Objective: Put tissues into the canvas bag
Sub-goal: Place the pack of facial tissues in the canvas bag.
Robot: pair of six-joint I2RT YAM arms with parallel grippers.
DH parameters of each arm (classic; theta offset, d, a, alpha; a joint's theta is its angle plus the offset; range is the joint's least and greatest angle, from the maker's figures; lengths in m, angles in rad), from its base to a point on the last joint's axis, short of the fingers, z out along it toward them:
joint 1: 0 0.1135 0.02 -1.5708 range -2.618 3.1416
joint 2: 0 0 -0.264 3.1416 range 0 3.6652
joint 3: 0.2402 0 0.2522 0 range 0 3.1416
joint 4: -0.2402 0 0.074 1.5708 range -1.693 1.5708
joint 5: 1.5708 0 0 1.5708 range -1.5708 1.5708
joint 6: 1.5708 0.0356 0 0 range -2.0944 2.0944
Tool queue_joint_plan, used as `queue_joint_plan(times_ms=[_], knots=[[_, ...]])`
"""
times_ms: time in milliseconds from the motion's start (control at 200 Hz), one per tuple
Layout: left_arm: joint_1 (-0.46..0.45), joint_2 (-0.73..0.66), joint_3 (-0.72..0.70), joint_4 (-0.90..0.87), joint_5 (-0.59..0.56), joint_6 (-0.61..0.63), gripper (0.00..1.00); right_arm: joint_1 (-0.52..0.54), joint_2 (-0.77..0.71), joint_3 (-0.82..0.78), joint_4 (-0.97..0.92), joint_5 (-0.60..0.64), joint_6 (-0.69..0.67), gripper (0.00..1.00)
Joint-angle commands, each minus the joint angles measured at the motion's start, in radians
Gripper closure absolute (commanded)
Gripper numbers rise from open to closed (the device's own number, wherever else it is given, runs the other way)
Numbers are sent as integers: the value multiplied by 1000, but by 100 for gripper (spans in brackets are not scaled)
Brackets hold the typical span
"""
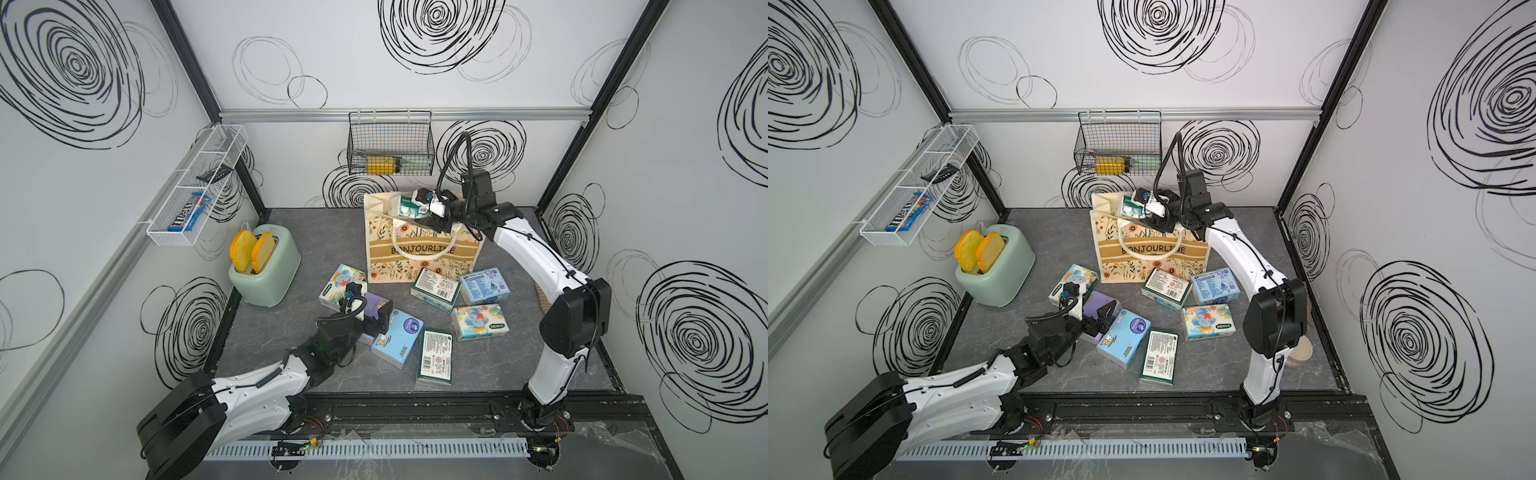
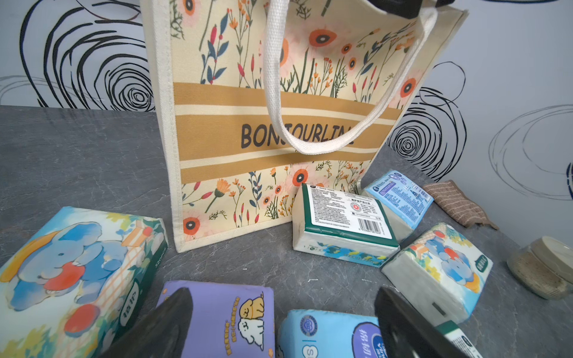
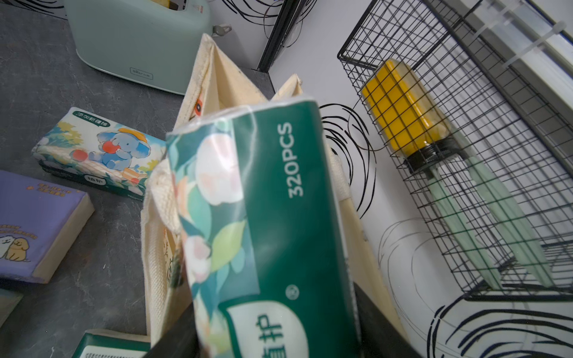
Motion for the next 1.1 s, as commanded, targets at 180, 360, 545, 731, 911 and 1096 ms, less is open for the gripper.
queue_joint_plan(times_ms=[180,360,545,731,911,1096], knots=[[7,-8,18,60,12,-16,4,9,-57,-32,-32,14,-16,24],[8,-11,18,59,8,-14,4,10,-59,-29,-31,13,-16,24],[8,-9,18,58,7,-14,4,10,-68,-28,-30,10,-17,37],[9,-3,16,55,2,-11,4,24,-96,-41,-18,43,-6,37],[31,-11,-3,76,1,-71,4,95,-166,-37,29,202,95,10],[56,-57,134,-19,76,-171,4,113,-286,-52,44,279,480,15]])
